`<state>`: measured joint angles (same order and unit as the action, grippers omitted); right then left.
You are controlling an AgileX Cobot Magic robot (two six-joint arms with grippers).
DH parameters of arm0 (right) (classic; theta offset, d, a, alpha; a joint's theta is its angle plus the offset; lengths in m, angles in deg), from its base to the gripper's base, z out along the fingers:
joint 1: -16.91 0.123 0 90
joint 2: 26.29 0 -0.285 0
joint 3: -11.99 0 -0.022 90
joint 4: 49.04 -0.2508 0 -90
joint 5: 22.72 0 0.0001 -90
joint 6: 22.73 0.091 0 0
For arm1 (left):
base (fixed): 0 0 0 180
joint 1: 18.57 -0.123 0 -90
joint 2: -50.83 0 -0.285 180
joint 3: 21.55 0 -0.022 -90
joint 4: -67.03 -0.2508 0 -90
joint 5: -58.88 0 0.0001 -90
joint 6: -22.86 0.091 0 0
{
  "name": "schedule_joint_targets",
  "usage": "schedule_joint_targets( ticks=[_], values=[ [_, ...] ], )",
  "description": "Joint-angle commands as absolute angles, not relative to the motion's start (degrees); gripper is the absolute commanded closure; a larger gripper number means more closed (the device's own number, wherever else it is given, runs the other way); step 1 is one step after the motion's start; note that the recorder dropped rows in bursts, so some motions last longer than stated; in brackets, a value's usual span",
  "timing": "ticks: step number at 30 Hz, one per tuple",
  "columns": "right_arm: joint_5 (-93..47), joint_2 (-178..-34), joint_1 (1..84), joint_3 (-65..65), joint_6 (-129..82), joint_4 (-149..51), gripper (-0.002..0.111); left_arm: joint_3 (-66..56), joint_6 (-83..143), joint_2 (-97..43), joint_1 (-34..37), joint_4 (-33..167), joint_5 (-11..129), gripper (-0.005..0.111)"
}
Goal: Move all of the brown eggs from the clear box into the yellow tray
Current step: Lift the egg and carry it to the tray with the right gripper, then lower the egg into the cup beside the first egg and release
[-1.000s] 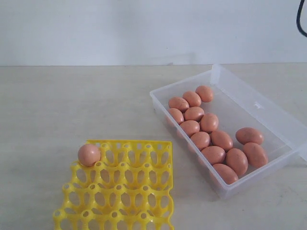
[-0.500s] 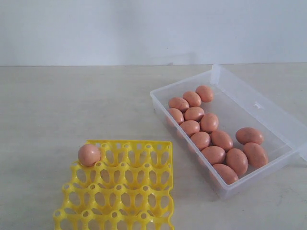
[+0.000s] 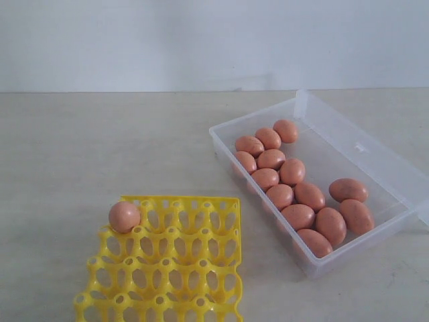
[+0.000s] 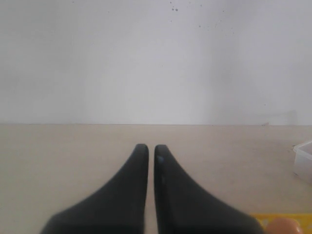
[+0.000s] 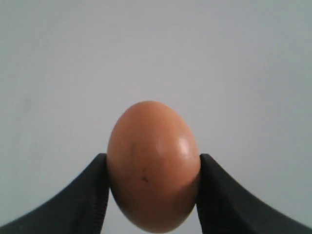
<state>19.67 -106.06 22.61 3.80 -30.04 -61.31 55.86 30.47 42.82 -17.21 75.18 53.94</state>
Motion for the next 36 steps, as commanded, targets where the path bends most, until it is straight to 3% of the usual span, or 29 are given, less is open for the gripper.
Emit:
schedule_joint_targets(
  ticks=[1, 4, 5, 7, 11, 14, 20, 25, 28, 36],
  values=[
    [4.5, -105.6, 23.5, 4.1, 18.7, -11.5, 0.108, 55.7, 30.1, 43.0, -17.3, 75.4, 54.6, 0.103],
    [22.0, -109.4, 25.8, 3.8, 44.6, 19.5, 0.108, 55.7, 30.1, 43.0, -17.3, 75.4, 54.6, 0.103],
    [36.4, -112.0, 27.9, 1.8, 44.9, 19.7, 0.108, 55.7, 30.1, 43.0, -17.3, 75.4, 54.6, 0.103],
    [43.0, -115.6, 33.7, -4.5, 38.9, 14.4, 0.108, 55.7, 30.1, 43.0, -17.3, 75.4, 54.6, 0.103],
    [32.2, -122.7, 47.5, -18.5, 12.6, -2.3, 0.108, 55.7, 30.1, 43.0, -17.3, 75.4, 54.7, 0.103],
    [32.3, -131.6, 52.4, -21.9, 11.1, -12.0, 0.108, 55.7, 30.1, 43.0, -17.3, 75.4, 54.7, 0.103],
    [38.6, -142.5, 53.4, -21.9, 17.7, -16.7, 0.108, 55.7, 30.1, 43.0, -17.3, 75.4, 54.7, 0.103],
    [29.8, -142.7, 53.4, -21.9, 13.8, -25.2, 0.108, 55.7, 30.1, 43.0, -17.3, 75.4, 54.7, 0.103],
    [17.0, -142.7, 53.4, -21.9, 14.2, -25.2, 0.108, 55.7, 30.1, 43.0, -17.3, 75.4, 54.7, 0.103],
    [12.1, -142.7, 53.4, -19.1, 8.8, -25.2, 0.108, 55.7, 30.1, 43.0, -17.3, 75.4, 54.6, 0.103]
  ],
)
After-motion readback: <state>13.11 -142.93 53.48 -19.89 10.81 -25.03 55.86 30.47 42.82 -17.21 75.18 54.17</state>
